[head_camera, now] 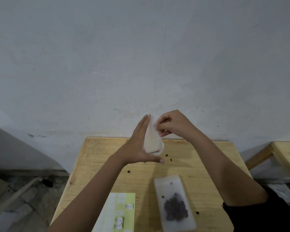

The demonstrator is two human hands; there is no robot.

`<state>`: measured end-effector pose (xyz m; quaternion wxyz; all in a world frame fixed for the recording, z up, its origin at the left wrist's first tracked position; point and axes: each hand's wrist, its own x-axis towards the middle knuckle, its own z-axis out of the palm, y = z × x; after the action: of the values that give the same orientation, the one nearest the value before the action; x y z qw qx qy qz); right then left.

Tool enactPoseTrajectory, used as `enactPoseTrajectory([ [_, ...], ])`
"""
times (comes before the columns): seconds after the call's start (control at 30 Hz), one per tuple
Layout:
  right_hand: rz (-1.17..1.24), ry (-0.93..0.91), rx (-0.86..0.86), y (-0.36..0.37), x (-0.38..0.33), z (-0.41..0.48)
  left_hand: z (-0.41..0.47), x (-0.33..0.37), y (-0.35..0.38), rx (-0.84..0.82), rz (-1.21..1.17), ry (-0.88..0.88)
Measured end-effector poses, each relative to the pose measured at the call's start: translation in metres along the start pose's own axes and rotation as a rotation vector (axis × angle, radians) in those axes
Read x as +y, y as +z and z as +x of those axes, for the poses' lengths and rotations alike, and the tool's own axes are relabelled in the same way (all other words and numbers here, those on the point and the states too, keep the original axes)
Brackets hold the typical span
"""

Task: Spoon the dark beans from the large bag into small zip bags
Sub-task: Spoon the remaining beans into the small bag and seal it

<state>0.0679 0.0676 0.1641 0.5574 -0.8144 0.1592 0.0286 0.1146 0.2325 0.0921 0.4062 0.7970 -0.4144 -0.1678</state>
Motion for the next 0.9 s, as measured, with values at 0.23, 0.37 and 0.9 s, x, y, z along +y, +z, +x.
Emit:
enactPoseTrajectory([
  [0.23, -0.232, -0.080, 0.091, 0.011, -0.003, 0.005, 0.004, -0.004, 0.004, 0.306, 0.157, 0.058],
  [0.37, -0.250, -0.165, 0.260, 0.020, 0.006, 0.004, 0.005, -0.008, 0.007, 0.462, 0.131, 0.069],
  [0.9, -0.499, -0.066, -0.027, 0.035, 0.019, 0.001, 0.010, -0.026, 0.026, 0.521, 0.305, 0.186],
])
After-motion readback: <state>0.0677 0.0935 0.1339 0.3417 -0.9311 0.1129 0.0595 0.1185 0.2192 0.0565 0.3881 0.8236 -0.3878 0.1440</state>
